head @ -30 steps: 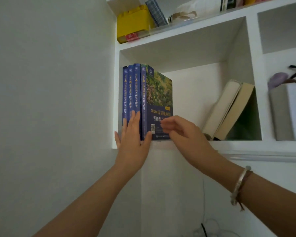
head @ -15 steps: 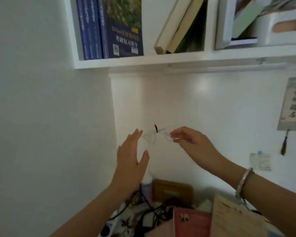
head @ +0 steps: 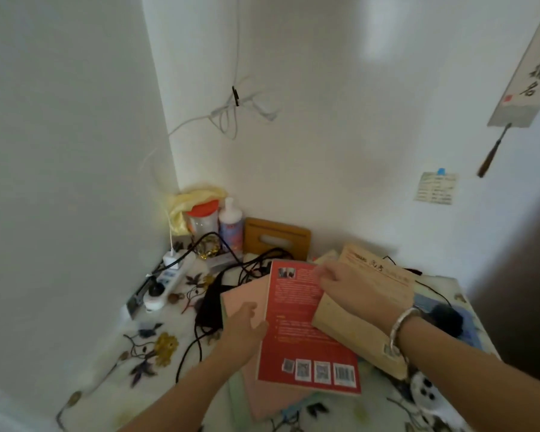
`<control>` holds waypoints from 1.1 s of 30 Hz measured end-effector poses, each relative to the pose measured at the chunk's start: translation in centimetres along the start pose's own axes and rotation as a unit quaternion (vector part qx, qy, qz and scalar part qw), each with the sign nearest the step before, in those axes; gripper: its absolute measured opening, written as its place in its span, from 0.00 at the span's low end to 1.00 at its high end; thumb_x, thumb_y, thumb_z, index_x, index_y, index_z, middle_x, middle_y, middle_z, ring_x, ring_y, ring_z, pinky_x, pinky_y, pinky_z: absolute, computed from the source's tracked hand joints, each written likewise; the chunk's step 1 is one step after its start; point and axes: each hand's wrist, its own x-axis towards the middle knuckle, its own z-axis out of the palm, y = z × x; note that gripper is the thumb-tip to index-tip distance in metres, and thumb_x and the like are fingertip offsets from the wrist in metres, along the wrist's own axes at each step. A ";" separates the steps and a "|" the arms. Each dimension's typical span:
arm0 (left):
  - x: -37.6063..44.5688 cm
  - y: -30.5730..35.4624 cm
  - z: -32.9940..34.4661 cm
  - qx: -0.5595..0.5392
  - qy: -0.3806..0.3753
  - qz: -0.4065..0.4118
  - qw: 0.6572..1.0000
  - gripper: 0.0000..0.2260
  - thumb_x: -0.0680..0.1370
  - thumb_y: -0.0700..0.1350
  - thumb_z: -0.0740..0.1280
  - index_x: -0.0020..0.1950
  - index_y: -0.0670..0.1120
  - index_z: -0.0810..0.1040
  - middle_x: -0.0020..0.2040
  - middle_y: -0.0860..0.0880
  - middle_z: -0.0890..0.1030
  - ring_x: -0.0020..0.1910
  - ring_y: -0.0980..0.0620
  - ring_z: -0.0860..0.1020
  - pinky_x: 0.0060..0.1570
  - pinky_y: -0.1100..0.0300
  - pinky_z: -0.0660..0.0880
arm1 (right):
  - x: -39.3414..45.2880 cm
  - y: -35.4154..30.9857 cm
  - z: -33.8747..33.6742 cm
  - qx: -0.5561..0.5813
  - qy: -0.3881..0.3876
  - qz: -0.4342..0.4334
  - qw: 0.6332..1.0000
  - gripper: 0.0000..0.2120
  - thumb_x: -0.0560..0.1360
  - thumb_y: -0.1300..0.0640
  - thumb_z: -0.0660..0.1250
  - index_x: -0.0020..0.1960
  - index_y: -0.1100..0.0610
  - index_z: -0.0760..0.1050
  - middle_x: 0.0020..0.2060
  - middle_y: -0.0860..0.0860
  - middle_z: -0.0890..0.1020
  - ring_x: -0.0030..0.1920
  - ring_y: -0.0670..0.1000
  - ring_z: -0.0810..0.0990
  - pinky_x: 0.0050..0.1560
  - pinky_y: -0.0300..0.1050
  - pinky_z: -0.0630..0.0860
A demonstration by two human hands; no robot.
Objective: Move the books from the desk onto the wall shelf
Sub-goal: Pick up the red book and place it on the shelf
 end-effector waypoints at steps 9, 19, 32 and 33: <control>2.0 -1.5 4.1 -0.185 -0.017 -0.184 0.965 0.31 0.67 0.53 0.75 0.62 0.40 0.66 0.59 0.44 0.76 0.54 0.44 0.80 0.53 0.53 0.78 | 1.2 3.1 3.5 0.071 -0.022 0.101 0.992 0.12 0.80 0.52 0.57 0.55 0.55 0.77 0.48 0.46 0.77 0.50 0.48 0.75 0.53 0.44 0.70; 3.2 -0.8 4.6 -0.267 -0.034 -0.205 0.941 0.26 0.62 0.52 0.78 0.54 0.46 0.72 0.55 0.42 0.79 0.48 0.42 0.82 0.48 0.46 0.81 | 1.7 4.2 4.2 0.152 -0.068 0.144 0.975 0.10 0.79 0.57 0.58 0.57 0.51 0.75 0.52 0.44 0.74 0.54 0.47 0.72 0.59 0.49 0.75; 0.7 5.3 -3.4 -0.149 0.050 0.039 0.987 0.14 0.73 0.39 0.70 0.40 0.45 0.63 0.43 0.44 0.82 0.37 0.46 0.84 0.40 0.50 0.82 | 2.0 1.6 2.4 0.271 -0.010 0.141 0.952 0.24 0.76 0.48 0.67 0.66 0.58 0.65 0.58 0.51 0.76 0.51 0.47 0.76 0.44 0.40 0.74; 0.3 5.4 -5.0 -0.142 0.053 0.049 0.987 0.14 0.73 0.38 0.70 0.41 0.44 0.63 0.44 0.43 0.83 0.39 0.45 0.84 0.42 0.48 0.82 | 2.0 1.3 2.2 0.301 -0.020 0.147 0.942 0.30 0.74 0.46 0.69 0.69 0.58 0.62 0.61 0.52 0.76 0.55 0.49 0.76 0.45 0.41 0.75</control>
